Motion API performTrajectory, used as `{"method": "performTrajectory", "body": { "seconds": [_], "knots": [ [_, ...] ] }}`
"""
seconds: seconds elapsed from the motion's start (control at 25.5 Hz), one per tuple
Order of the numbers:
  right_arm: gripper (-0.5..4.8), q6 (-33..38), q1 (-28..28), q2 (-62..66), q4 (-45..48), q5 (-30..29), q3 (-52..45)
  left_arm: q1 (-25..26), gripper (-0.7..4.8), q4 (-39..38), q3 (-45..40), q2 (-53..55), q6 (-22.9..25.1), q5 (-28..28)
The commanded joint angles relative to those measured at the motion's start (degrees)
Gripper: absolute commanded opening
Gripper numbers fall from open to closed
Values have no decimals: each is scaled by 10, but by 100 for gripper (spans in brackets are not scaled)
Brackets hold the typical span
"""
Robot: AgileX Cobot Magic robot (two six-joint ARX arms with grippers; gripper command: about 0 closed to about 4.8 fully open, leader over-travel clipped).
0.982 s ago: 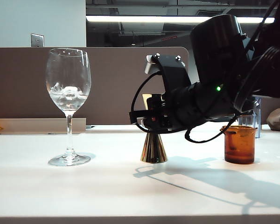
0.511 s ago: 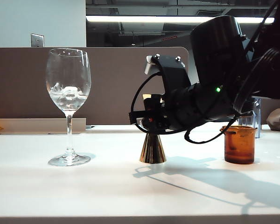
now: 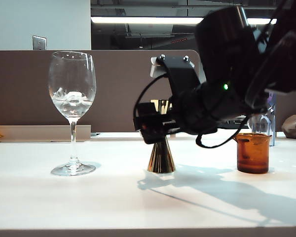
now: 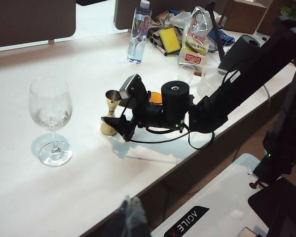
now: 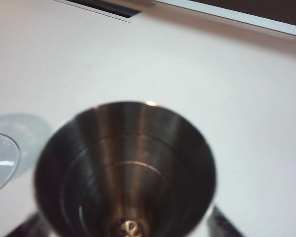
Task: Pick up the small amber measuring cup and pour the water in it into the jigger, then pick up the jigger and pour the water in it into the wine glass.
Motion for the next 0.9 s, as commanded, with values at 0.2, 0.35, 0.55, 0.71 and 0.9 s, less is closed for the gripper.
{"method": "performTrajectory", "body": {
  "seconds": [0.2,0.35,0.55,0.71,0.9],
  "knots": [
    [455,3,28,-116,-24,112,-85,1,-2,-2,2,0,1,2],
    [446,3,52,-217,-32,138,-152,1,-2,-2,2,0,1,2],
    [50,2,85,-359,-88,174,-215,1,-2,-2,2,0,1,2],
    [-5,2,79,-474,-201,171,-231,1,-2,-2,2,0,1,2],
    [-5,3,-9,-550,-254,42,-247,1,-2,-2,2,1,1,2]
  ]
}}
